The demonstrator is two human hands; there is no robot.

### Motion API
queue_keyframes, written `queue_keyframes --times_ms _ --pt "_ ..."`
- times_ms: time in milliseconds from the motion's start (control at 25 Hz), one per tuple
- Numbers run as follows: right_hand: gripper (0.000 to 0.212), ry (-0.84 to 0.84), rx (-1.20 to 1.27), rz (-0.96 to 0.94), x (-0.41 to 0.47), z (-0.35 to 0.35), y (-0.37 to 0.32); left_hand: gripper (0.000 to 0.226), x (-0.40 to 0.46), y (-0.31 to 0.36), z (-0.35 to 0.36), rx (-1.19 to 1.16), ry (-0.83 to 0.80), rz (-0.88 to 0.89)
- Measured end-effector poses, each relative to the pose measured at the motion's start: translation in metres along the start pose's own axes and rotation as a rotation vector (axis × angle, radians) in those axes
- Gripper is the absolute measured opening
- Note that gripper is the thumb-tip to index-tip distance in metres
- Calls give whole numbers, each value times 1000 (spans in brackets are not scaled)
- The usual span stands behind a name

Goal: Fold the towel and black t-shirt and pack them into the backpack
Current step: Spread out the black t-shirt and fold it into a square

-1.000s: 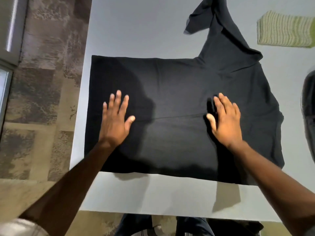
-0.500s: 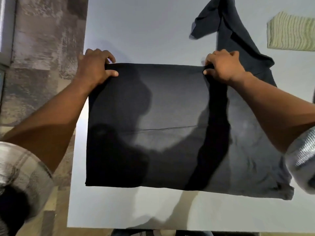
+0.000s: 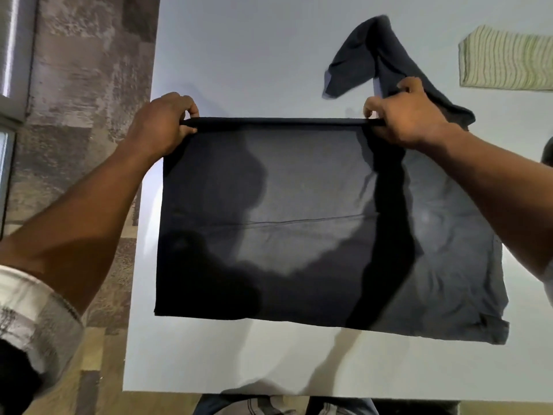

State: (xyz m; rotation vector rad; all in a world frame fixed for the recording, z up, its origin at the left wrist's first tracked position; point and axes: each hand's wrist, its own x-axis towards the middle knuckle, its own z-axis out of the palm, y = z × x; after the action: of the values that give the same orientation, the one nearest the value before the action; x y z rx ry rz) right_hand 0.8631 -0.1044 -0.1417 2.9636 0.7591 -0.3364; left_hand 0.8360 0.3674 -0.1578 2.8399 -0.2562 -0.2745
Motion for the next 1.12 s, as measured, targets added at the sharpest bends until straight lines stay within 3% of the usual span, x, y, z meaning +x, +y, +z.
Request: queue_keyframes --times_ms 120,400,600,800,1000,1120 --pt "21 14 -18 -130 -35 -5 -5 38 -33 4 -4 31 31 75" --pt "21 79 -19 -243 -117 3 -19 49 -105 13 10 87 16 123" --pt "28 57 -32 -174 -167 29 -39 50 -156 36 29 149 2 130" --pt "27 -1 51 -66 -209 48 -53 51 -187 51 40 355 -47 227" --pt "22 71 56 -14 -226 48 -66 49 -200 62 38 381 -49 122" --pt "26 -20 98 -38 -233 54 -78 47 -210 65 46 343 2 67"
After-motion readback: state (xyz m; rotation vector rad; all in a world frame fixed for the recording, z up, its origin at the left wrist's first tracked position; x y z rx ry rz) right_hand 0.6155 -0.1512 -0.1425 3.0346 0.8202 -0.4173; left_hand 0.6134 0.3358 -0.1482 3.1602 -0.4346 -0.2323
